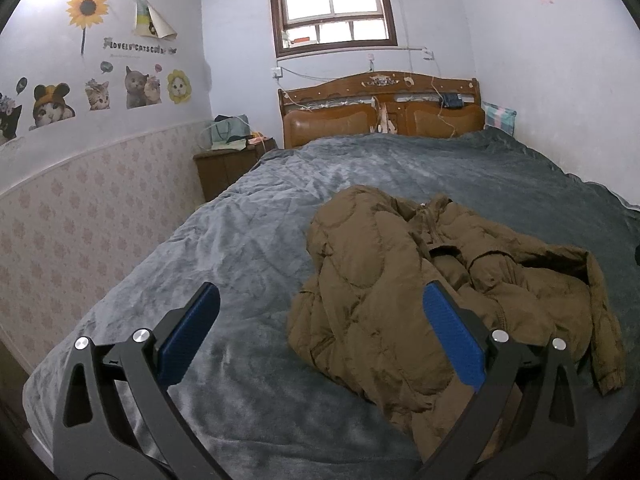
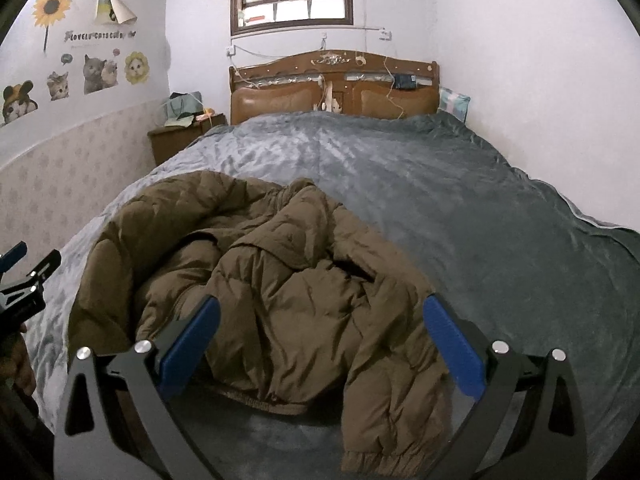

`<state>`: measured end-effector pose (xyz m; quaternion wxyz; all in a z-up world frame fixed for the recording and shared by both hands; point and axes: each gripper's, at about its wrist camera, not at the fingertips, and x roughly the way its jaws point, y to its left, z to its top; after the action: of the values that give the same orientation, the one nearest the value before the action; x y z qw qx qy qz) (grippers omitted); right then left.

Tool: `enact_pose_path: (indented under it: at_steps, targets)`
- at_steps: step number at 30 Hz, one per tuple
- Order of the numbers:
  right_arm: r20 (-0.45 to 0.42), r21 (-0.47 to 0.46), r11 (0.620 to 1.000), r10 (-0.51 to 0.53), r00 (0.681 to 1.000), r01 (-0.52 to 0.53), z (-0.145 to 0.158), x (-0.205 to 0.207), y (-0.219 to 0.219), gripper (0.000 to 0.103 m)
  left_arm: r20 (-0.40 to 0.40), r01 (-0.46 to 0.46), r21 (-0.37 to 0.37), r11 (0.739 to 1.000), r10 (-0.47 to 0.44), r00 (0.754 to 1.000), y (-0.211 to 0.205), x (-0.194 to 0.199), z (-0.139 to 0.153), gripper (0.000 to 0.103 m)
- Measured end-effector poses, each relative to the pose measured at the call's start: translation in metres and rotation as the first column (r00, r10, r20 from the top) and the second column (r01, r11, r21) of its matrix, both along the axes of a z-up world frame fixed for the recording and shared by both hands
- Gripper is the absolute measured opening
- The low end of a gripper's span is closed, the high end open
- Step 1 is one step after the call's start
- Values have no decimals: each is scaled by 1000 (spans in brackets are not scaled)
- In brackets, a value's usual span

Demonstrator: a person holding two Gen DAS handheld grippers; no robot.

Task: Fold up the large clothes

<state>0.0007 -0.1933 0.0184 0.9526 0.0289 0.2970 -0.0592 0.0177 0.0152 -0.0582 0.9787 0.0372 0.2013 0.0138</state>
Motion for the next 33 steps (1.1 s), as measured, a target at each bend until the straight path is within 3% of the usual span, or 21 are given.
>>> enact_pose_path:
  at_steps: [33]
  targets:
    - [-2,-3,1000,-15,1000,15,0,1,-1,101,8,-11,15,1000,11,1000,5,7,1,100]
